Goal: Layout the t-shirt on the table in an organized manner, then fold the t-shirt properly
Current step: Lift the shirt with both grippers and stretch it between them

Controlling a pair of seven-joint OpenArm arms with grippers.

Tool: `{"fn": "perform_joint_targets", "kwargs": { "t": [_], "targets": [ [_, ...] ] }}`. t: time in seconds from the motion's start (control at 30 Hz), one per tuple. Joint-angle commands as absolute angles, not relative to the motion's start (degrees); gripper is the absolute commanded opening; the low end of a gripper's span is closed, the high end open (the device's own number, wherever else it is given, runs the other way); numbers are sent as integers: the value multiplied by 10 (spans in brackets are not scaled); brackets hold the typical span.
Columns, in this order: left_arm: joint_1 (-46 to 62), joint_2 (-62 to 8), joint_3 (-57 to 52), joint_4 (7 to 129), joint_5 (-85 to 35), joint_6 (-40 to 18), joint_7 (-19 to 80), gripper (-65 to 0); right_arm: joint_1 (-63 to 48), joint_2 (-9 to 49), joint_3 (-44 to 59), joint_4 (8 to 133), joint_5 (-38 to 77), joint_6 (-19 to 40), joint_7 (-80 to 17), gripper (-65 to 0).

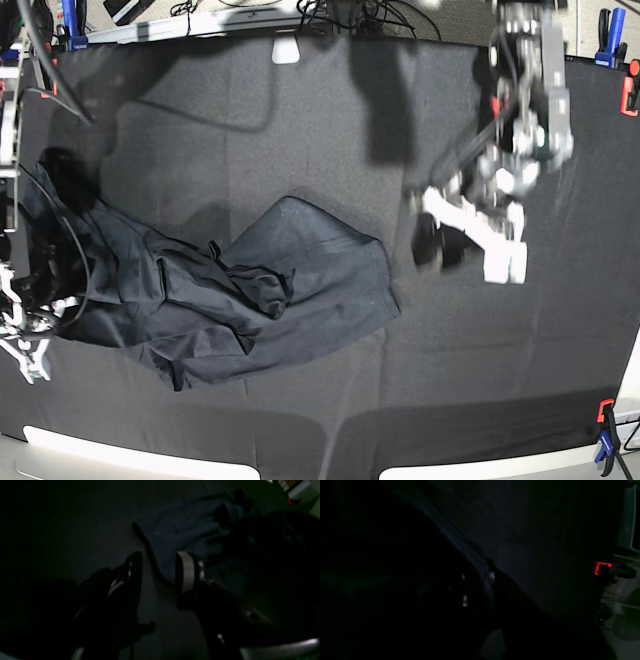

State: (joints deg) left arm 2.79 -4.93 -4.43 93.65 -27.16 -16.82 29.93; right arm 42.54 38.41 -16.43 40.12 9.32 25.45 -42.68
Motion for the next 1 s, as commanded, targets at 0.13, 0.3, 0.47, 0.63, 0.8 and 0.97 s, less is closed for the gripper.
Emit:
{"fn": "perform_joint_targets", "kwargs": {
  "t": [0.13, 0.3, 0.47, 0.63, 0.8, 0.97],
  "targets": [
    [-81, -27, -44, 804, -279, -171, 308, -443, 440, 384, -161, 410, 94, 255, -427, -650],
    [-173, -23, -44, 657, -278, -171, 319, -443, 431, 385, -161, 410, 94, 255, -427, -650],
    [-220, -19, -44, 560, -264, -184, 316, -443, 430, 386, -161, 410, 94, 255, -426, -650],
    [-251, -16, -44, 507, -264, -204, 299, -443, 430, 386, -161, 410, 94, 255, -427, -650],
    [-277, -10, -44, 465, -264, -212, 316, -443, 430, 386, -161, 410, 94, 255, -427, -650],
    [-279, 0, -44, 456, -264, -283, 296, -538, 430, 386, -161, 410, 95, 255, -427, -650]
  ]
}}
